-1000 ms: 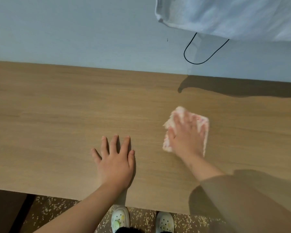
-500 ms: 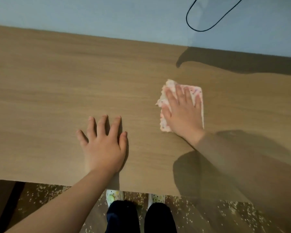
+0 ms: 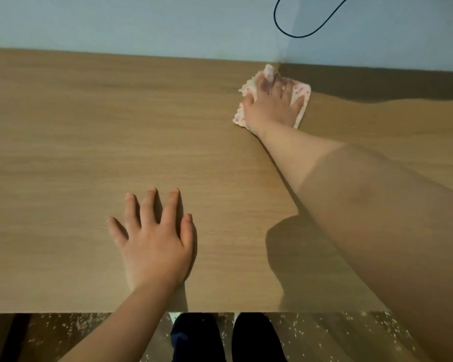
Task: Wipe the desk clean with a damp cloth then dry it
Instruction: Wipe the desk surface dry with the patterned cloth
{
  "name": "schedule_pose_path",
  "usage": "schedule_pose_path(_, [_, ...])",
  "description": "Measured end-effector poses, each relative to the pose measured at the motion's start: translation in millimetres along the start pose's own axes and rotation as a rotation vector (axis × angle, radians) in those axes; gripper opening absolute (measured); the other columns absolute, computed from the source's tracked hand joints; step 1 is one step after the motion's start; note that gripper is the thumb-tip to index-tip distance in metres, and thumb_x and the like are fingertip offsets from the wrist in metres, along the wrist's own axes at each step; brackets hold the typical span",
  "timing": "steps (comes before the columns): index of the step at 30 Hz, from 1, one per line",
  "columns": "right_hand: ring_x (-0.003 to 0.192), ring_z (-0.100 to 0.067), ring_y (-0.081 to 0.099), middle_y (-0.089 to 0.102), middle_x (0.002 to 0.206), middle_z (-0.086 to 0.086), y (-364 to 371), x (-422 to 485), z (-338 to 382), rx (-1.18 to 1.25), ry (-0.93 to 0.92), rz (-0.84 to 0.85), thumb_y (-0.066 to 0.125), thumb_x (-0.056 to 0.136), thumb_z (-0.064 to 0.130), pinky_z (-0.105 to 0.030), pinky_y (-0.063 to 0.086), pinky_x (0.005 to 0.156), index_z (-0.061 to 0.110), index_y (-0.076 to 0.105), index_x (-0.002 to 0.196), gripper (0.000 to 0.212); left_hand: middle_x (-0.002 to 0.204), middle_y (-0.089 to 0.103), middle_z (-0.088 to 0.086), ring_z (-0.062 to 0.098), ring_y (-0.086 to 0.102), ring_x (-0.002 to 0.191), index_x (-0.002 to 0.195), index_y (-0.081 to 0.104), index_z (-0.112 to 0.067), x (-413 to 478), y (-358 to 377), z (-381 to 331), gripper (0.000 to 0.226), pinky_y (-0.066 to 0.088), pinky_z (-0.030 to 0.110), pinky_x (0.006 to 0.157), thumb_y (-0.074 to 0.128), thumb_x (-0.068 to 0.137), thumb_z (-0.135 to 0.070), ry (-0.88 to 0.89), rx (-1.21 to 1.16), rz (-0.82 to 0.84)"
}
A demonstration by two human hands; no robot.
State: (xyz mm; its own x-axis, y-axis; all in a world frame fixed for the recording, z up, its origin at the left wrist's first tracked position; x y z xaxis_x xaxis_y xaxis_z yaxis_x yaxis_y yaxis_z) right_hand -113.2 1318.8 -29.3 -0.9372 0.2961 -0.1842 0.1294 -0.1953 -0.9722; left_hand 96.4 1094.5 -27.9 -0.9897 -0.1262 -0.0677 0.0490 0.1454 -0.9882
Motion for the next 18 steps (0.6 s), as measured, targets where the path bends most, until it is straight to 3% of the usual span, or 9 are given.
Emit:
schedule_pose_path(1, [0.144,-0.027,-0.001,0.006,0.157,-0.005,3.6,-6.0,16.7,-0.002,-0.031,-0.008,0.019,0.097,0.045,-0.056,-0.005,0.111,0.030,0.009,0.149,0.055,0.145,0.037,0.010,0.036,0.019,0.138,0.136,0.039,-0.032,-0.2,0.3,0.4,0.055,0.010,0.062,0.108,0.021,0.088,-0.051,-0.003,0.002,-0.001])
schedule_pose_path(3, [0.143,-0.027,0.008,0.015,0.156,-0.004,14.9,-35.5,62.5,-0.024,-0.328,-0.053,0.025,0.095,0.043,-0.057,-0.001,0.111,0.029,0.019,0.147,0.054,0.145,0.037,0.010,0.037,0.019,0.138,0.136,0.039,-0.032,-1.0,0.6,1.0,0.054,0.010,0.062,0.108,0.022,0.089,-0.051,-0.005,0.006,0.000])
schedule_pose_path(5, [0.143,-0.025,0.006,0.012,0.157,-0.001,28.1,-83.6,109.2,-0.058,-0.719,-0.003,0.024,0.095,0.045,-0.057,-0.001,0.112,0.032,0.015,0.148,0.055,0.143,0.040,0.011,0.038,0.022,0.137,0.134,0.043,-0.031,-0.7,-0.5,0.2,0.053,0.013,0.063,0.107,0.025,0.088,-0.049,-0.005,0.004,-0.017])
schedule_pose_path(7, [0.144,-0.023,0.000,0.004,0.158,0.002,35.3,-105.8,130.2,-0.096,-0.860,0.040,0.021,0.096,0.048,-0.054,-0.003,0.113,0.033,0.008,0.148,0.055,0.141,0.042,0.012,0.039,0.025,0.136,0.133,0.045,-0.029,-0.4,-0.2,-0.6,0.052,0.016,0.064,0.106,0.027,0.088,-0.048,-0.005,0.005,-0.022])
schedule_pose_path(10, [0.144,-0.023,-0.002,0.000,0.158,0.003,25.3,-59.0,123.2,-0.039,-0.706,0.030,0.020,0.097,0.049,-0.052,-0.002,0.113,0.034,0.009,0.148,0.054,0.140,0.043,0.012,0.039,0.026,0.135,0.133,0.045,-0.030,-0.2,-0.3,-0.4,0.052,0.017,0.064,0.105,0.028,0.088,-0.048,0.002,0.000,-0.040])
schedule_pose_path(14, [0.135,-0.031,0.021,0.011,0.156,-0.006,-5.9,10.0,45.3,0.445,-0.305,0.071,0.029,0.089,0.052,-0.046,0.020,0.106,0.035,0.019,0.146,0.061,0.139,0.044,0.013,0.040,0.028,0.134,0.133,0.046,-0.029,-0.4,0.1,-0.2,0.052,0.018,0.065,0.105,0.030,0.087,-0.047,0.008,-0.003,-0.055])
schedule_pose_path(16, [0.135,-0.036,0.023,0.020,0.153,-0.011,-16.5,23.8,-14.1,0.300,0.040,0.002,0.024,0.092,0.053,-0.047,0.016,0.109,0.030,0.025,0.146,0.058,0.139,0.044,0.013,0.040,0.028,0.134,0.133,0.046,-0.029,-0.7,0.1,0.5,0.052,0.018,0.065,0.105,0.030,0.087,-0.047,0.009,-0.004,-0.057])
schedule_pose_path(18, [0.137,-0.041,0.017,0.020,0.153,-0.015,-29.1,29.4,-61.0,0.098,0.196,-0.091,0.019,0.095,0.052,-0.051,0.008,0.112,0.027,0.019,0.147,0.058,0.139,0.044,0.013,0.040,0.027,0.134,0.133,0.046,-0.029,-0.6,0.3,-0.3,0.052,0.017,0.065,0.105,0.029,0.087,-0.047,0.009,0.001,-0.051])
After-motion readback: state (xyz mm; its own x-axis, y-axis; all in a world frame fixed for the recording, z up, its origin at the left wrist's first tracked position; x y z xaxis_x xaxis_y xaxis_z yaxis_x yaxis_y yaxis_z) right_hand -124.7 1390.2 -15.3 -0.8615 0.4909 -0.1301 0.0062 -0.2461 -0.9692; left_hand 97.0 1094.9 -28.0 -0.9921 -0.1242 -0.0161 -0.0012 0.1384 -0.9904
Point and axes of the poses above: each hand's wrist, its own x-axis towards the middle knuckle, its own y-axis out of the palm, z = x × y, the point moved 6 cm from there along x, towards the middle knuckle
